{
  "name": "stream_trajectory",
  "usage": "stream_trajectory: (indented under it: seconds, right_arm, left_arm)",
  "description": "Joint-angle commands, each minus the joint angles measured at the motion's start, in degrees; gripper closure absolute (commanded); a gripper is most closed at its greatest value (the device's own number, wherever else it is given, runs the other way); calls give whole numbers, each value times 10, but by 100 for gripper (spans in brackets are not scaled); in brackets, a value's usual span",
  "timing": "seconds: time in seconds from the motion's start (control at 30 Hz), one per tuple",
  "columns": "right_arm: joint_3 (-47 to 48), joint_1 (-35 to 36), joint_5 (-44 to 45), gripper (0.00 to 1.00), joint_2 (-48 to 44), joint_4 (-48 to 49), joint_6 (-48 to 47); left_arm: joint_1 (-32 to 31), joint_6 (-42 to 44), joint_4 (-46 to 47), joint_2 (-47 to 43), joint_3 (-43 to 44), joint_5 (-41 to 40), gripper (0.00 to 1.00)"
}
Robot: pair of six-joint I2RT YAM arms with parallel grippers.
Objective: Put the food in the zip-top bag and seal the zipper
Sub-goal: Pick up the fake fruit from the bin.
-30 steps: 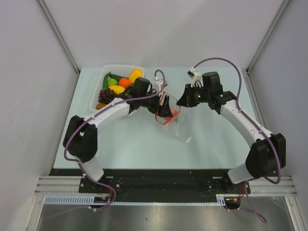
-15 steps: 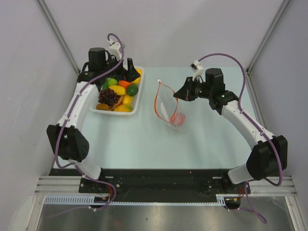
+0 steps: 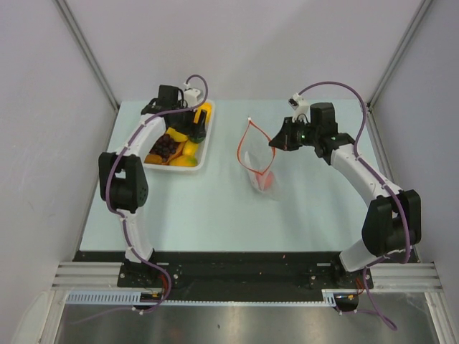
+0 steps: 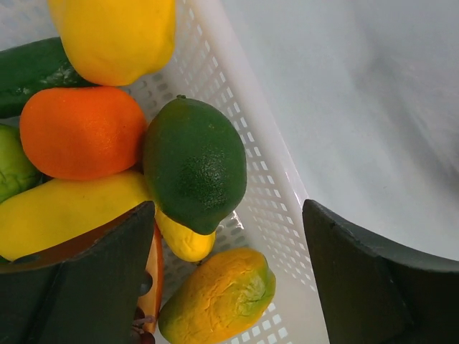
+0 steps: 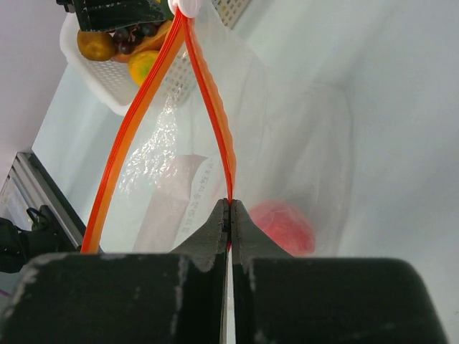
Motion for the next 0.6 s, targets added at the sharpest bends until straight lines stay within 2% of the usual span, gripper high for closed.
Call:
stream_trajectory:
  seconds: [0.0, 0.1, 0.23, 0.57]
  right_arm:
    - [2, -1, -6, 100, -14, 12, -16]
    - [2, -5, -4, 100, -13, 30, 2]
    - [3, -3, -3, 100, -8, 39, 2]
    - [2, -1, -13, 100, 4, 32, -4]
  left_arm:
    - [6, -23, 23, -6, 6, -2, 16]
    - [23, -85, 28, 11, -6, 46, 21]
    - [45, -170, 56, 24, -28, 81, 22]
    - [56, -205, 71, 62, -16, 85, 17]
